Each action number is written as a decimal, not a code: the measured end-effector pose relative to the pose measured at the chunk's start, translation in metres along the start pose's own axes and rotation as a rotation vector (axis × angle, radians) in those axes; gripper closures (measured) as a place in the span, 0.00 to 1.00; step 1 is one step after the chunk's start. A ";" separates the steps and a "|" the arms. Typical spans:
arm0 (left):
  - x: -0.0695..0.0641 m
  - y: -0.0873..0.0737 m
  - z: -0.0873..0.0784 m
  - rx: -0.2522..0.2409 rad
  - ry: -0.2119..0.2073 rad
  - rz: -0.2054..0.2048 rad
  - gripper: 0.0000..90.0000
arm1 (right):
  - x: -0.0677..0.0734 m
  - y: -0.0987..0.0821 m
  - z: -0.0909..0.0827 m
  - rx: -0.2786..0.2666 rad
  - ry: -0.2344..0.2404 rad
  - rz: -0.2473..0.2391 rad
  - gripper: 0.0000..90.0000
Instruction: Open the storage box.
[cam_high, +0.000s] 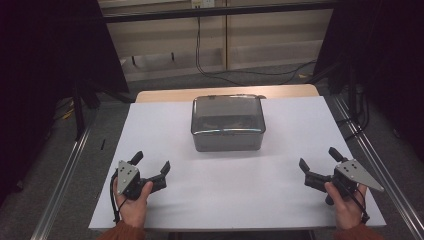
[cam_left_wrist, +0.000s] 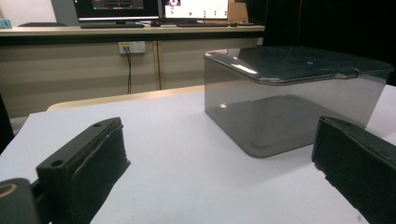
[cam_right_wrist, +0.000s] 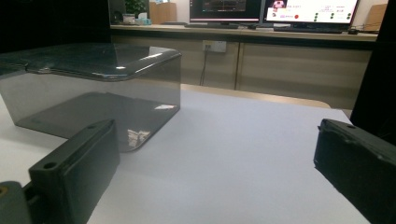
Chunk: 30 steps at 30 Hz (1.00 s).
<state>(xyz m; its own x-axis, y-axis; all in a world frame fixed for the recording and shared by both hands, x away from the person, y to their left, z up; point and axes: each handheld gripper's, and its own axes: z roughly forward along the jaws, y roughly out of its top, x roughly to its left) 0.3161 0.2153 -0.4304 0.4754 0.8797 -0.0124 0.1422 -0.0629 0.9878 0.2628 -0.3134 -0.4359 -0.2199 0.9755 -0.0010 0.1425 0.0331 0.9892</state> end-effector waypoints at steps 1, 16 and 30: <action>0.000 0.000 0.000 0.001 0.000 0.004 0.03 | 0.000 0.000 0.000 -0.001 0.003 0.002 0.00; -0.003 0.000 0.002 0.005 -0.020 -0.001 0.03 | 0.009 -0.001 0.008 0.023 0.078 0.007 0.00; -0.004 -0.001 0.004 0.015 -0.013 0.000 0.03 | 0.027 0.001 0.022 0.034 0.145 0.018 0.00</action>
<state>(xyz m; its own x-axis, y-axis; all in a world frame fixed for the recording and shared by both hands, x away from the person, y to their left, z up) 0.3176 0.2096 -0.4316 0.4865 0.8735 -0.0144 0.1553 -0.0703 0.9854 0.2785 -0.2823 -0.4386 -0.3538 0.9345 0.0399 0.1792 0.0259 0.9835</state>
